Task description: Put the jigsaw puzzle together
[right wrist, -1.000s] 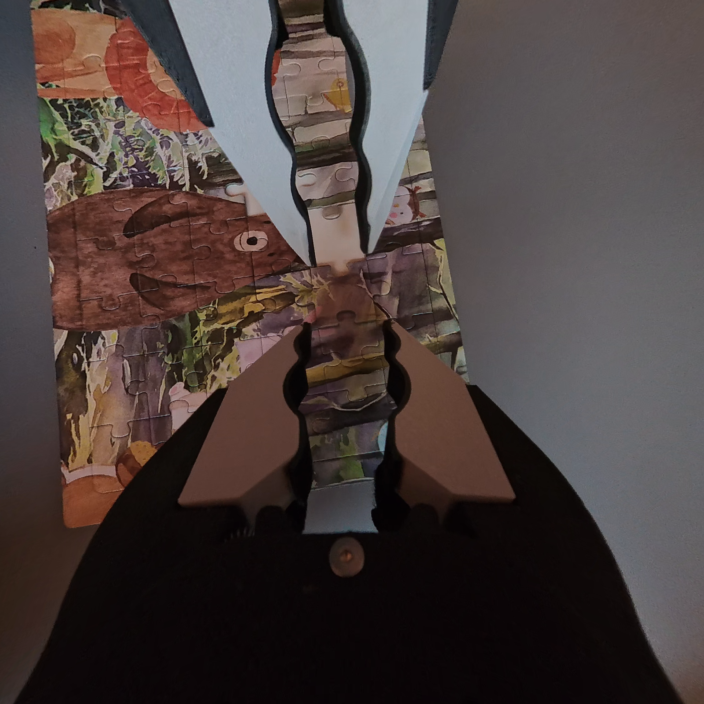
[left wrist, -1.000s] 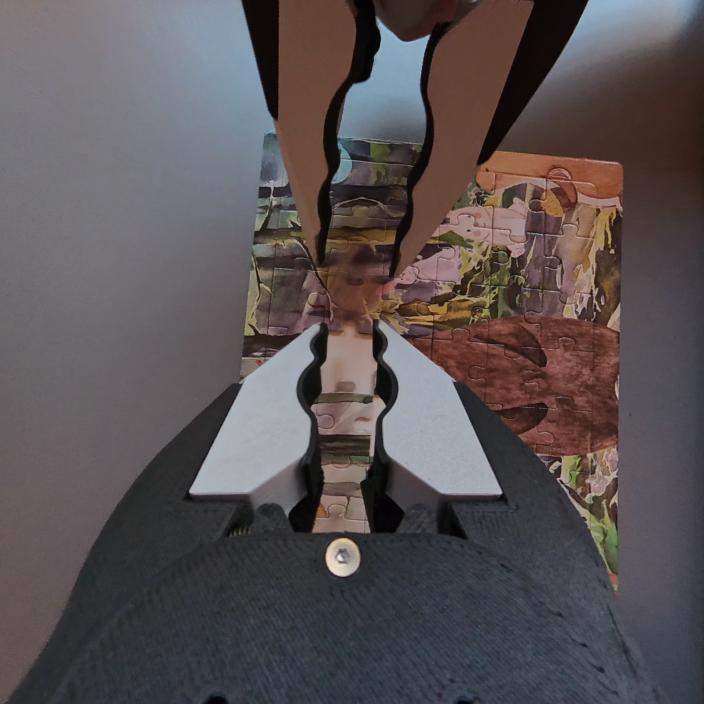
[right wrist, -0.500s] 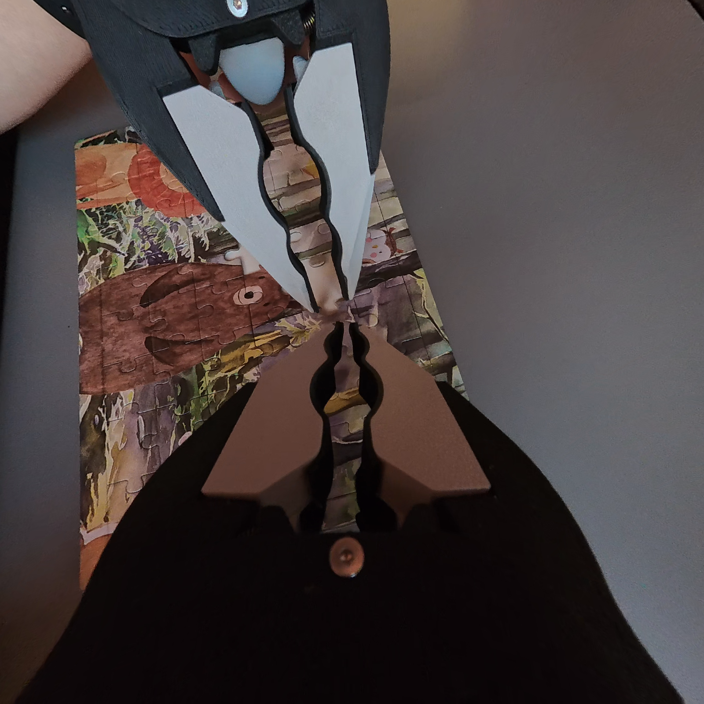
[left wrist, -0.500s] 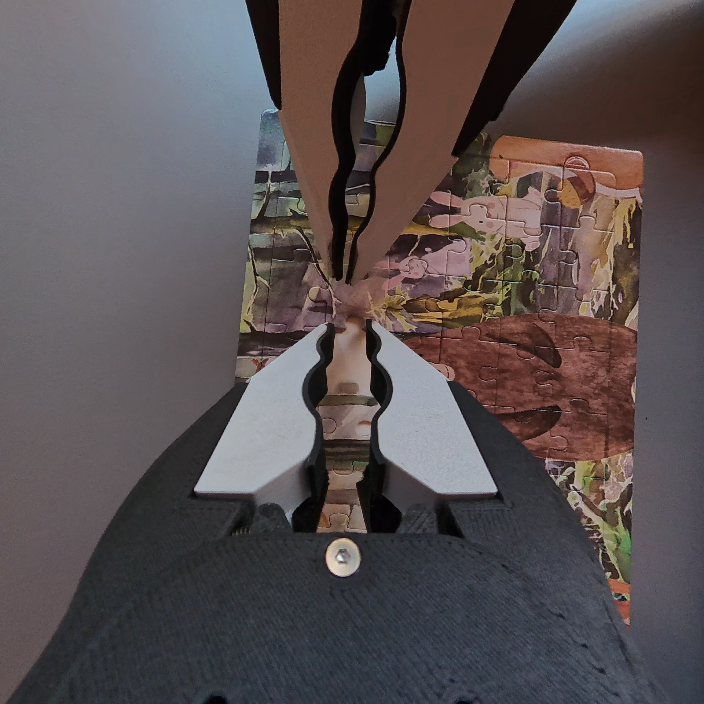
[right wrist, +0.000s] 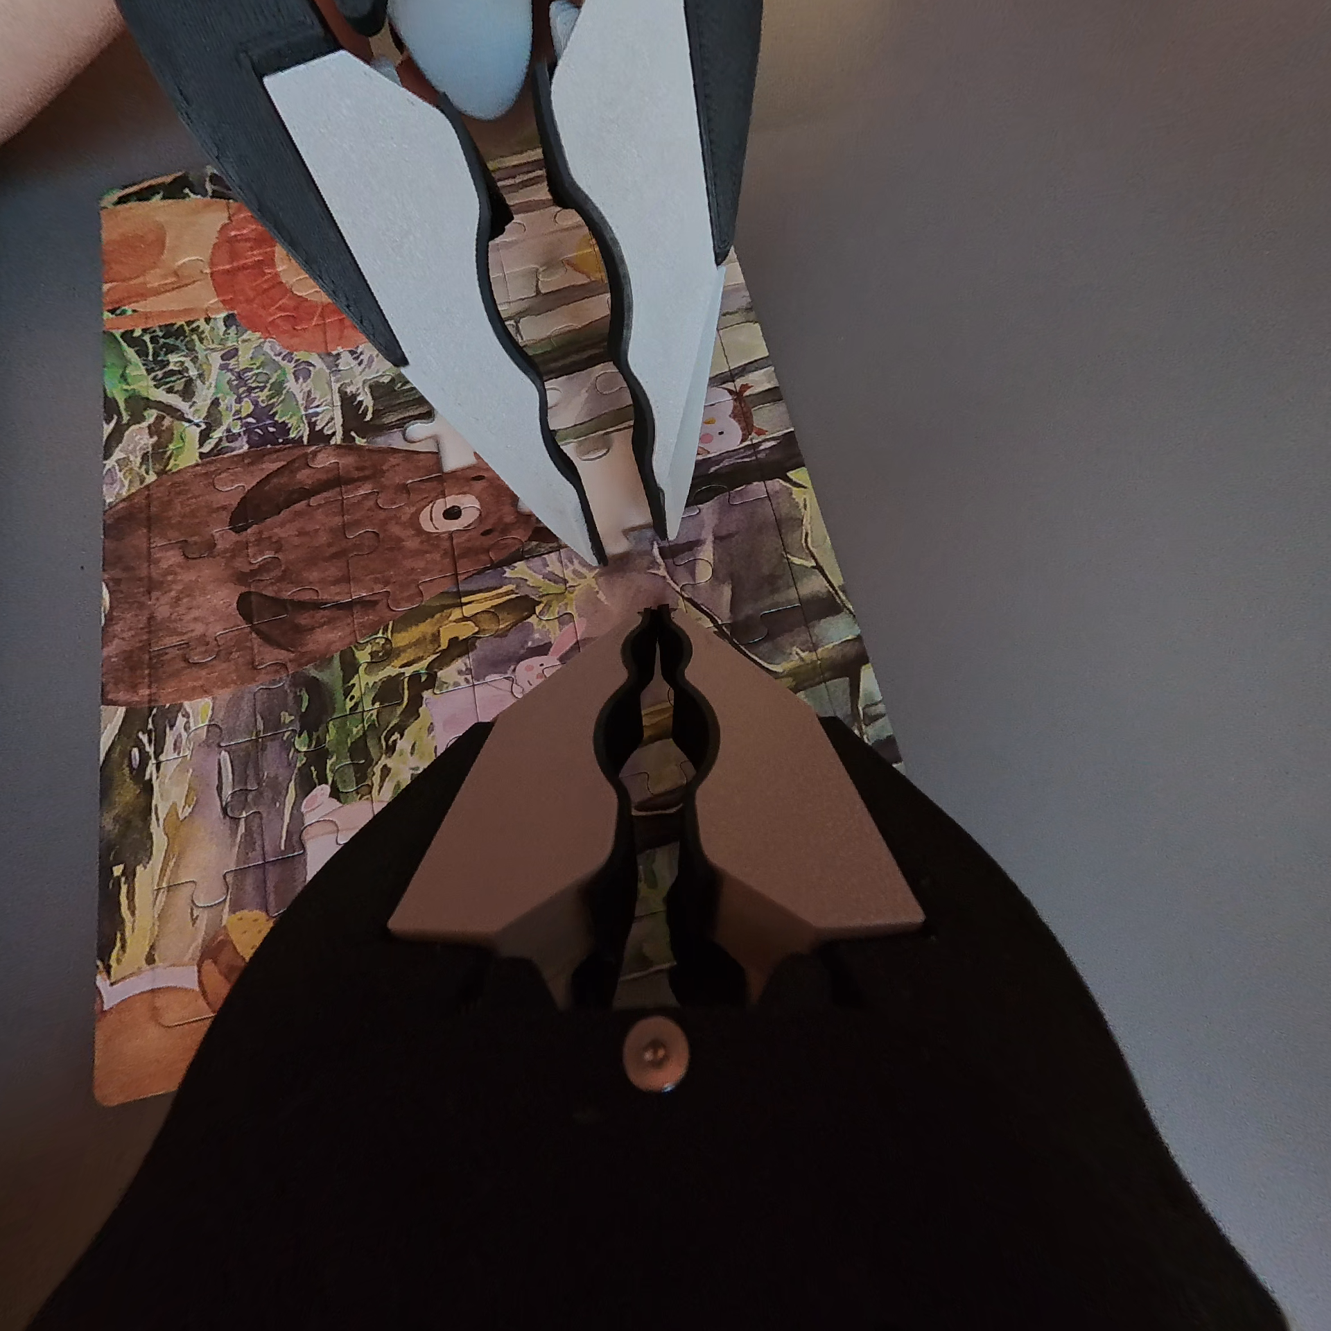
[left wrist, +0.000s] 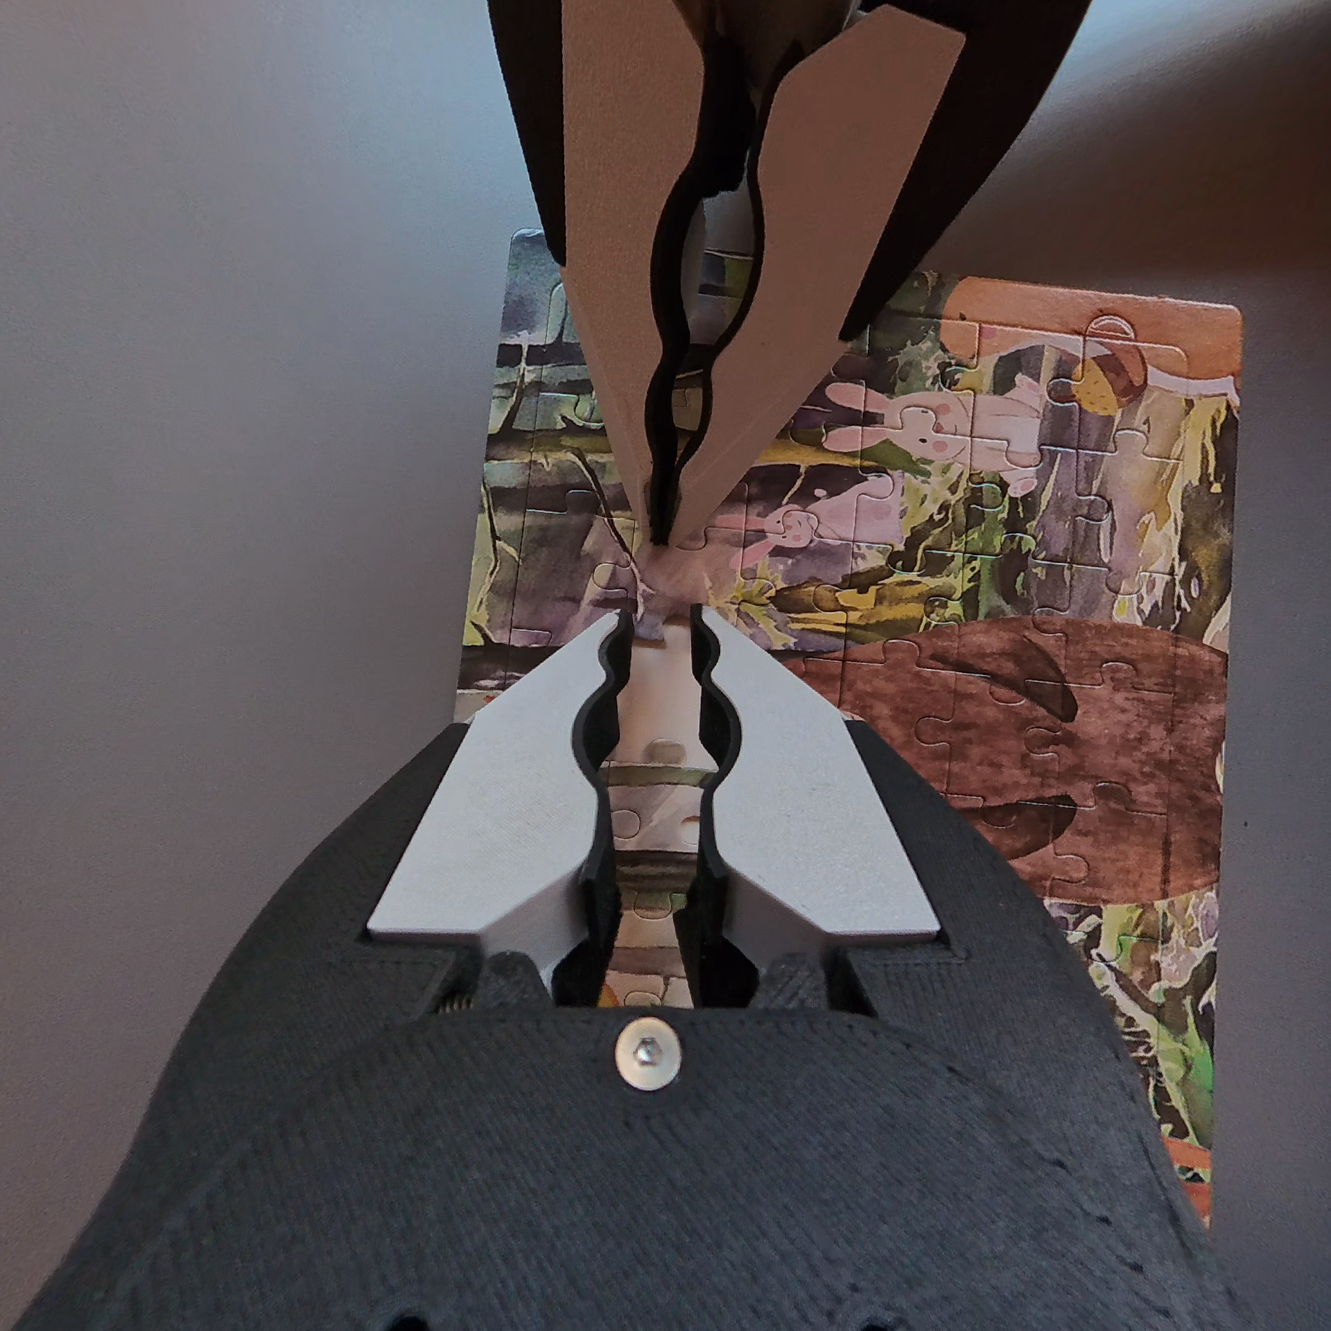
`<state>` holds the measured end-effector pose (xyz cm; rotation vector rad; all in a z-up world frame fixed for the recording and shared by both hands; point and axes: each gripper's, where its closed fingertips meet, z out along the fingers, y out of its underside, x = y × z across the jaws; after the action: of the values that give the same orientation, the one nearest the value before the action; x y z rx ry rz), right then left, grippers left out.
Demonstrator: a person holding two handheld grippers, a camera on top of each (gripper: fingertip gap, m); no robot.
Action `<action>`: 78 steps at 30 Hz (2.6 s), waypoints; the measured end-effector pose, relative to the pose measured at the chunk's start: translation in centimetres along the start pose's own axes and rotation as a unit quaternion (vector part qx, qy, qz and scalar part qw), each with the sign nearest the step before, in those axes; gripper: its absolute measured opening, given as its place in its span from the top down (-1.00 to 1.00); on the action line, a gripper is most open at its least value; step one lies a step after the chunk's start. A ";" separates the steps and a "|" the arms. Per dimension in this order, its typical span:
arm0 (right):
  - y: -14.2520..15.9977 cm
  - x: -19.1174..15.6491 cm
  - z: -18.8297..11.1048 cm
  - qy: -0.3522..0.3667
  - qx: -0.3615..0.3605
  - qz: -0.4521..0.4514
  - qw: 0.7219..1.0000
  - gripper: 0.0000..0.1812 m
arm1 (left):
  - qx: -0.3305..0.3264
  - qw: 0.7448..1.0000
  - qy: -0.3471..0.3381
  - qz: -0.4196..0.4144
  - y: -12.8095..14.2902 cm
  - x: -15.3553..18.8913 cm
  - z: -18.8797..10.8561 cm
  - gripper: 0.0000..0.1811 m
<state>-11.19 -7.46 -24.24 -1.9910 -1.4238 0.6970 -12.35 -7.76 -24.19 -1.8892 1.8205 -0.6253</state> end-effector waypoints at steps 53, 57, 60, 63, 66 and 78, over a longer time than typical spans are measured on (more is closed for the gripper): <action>20.6 5.5 -30.1 0.433 0.109 0.323 0.835 0.39 | 0.092 0.988 -0.098 0.081 -5.3 0.0 -5.2 0.72; 24.7 4.3 -27.8 0.418 0.045 0.348 0.838 0.39 | 0.138 0.983 -0.095 0.069 -6.9 0.5 -7.8 0.63; 25.7 4.3 -27.3 0.420 0.032 0.351 0.837 0.39 | 0.171 0.977 -0.106 0.066 -7.6 0.6 -10.0 0.64; 25.7 4.6 -27.3 0.424 0.034 0.346 0.836 0.42 | 0.196 0.972 -0.110 0.064 -8.2 0.8 -11.6 0.64; 25.5 4.6 -27.2 0.421 0.032 0.344 0.839 0.46 | 0.198 0.971 -0.117 0.067 -8.3 0.8 -12.3 0.64; 24.8 5.4 -26.6 0.409 0.034 0.342 0.845 0.68 | 0.214 0.968 -0.125 0.047 -7.6 -0.1 -13.3 0.63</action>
<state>25.13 -12.89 -24.12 -2.3036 -0.1697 0.0850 -14.31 -7.42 -8.99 -1.5105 1.4655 -0.6517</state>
